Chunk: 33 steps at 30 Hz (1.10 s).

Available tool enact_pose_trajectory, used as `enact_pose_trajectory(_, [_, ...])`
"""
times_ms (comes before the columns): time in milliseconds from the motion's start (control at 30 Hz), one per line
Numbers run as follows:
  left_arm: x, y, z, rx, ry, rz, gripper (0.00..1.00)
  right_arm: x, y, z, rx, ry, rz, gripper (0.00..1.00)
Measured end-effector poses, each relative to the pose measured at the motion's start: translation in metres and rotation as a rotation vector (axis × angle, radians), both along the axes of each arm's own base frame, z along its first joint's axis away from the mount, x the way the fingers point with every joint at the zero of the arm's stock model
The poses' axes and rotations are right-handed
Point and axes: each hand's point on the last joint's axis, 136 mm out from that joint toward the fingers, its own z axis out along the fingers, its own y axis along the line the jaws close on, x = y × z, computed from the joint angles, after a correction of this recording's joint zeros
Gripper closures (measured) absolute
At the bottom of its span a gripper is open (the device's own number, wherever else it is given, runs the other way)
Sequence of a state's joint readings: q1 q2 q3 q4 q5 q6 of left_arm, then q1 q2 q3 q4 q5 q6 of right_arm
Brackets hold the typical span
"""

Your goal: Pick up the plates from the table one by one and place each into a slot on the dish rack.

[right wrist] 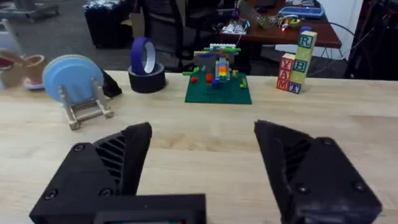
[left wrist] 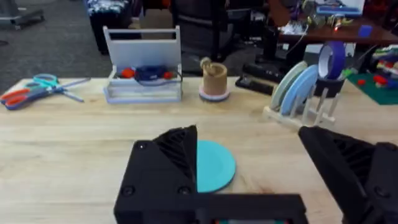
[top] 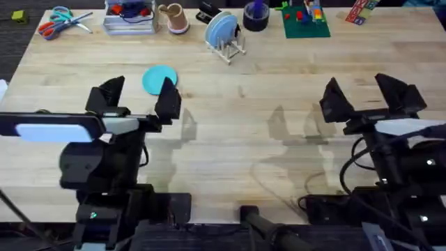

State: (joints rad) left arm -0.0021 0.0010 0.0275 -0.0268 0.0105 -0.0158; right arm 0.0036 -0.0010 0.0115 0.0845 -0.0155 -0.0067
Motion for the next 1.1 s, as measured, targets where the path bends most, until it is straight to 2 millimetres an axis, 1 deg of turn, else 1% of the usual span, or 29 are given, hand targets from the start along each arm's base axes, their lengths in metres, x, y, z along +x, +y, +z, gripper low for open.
enact_pose_trajectory(67, [-0.003,0.0,0.012,0.0,-0.009,0.0,0.008,-0.001,0.0,0.003,0.0,-0.001,0.0,0.007])
enact_pose_trajectory(133, [-0.007,0.0,0.028,0.0,-0.022,0.0,0.008,-0.002,0.0,0.014,0.0,-0.014,0.0,0.007])
enact_pose_trajectory(200, [-0.013,0.0,0.046,0.0,-0.033,0.0,0.008,-0.004,0.0,0.034,0.0,-0.039,0.0,0.007])
enact_pose_trajectory(333, [-0.024,0.0,0.081,0.0,-0.029,0.0,0.008,-0.009,0.0,0.084,-0.001,-0.086,0.0,0.007])
enact_pose_trajectory(367, [-0.026,0.0,0.088,0.0,-0.023,0.001,0.008,-0.009,0.0,0.094,0.0,-0.083,0.0,0.007])
enact_pose_trajectory(467, [-0.03,0.002,0.11,0.0,0.017,0.009,0.008,-0.005,0.0,0.115,-0.001,-0.024,0.0,0.007])
enact_pose_trajectory(567, [-0.03,0.003,0.124,0.001,0.087,0.02,0.009,0.005,0.0,0.128,-0.001,0.059,0.0,0.007])
enact_pose_trajectory(700, [-0.023,0.006,0.135,0.004,0.22,0.033,0.01,0.02,0.0,0.136,-0.002,0.176,0.0,0.007])
enact_pose_trajectory(767, [-0.016,0.006,0.136,0.006,0.307,0.034,0.01,0.027,0.0,0.137,-0.002,0.24,0.0,0.007])
enact_pose_trajectory(1000, [0.016,0.006,0.131,0.012,0.609,0.036,0.01,0.041,0.0,0.12,-0.003,0.528,0.0,0.007])
enact_pose_trajectory(1100, [0.03,0.006,0.123,0.015,0.717,0.036,0.01,0.046,0.0,0.112,-0.003,0.626,0.0,0.007])
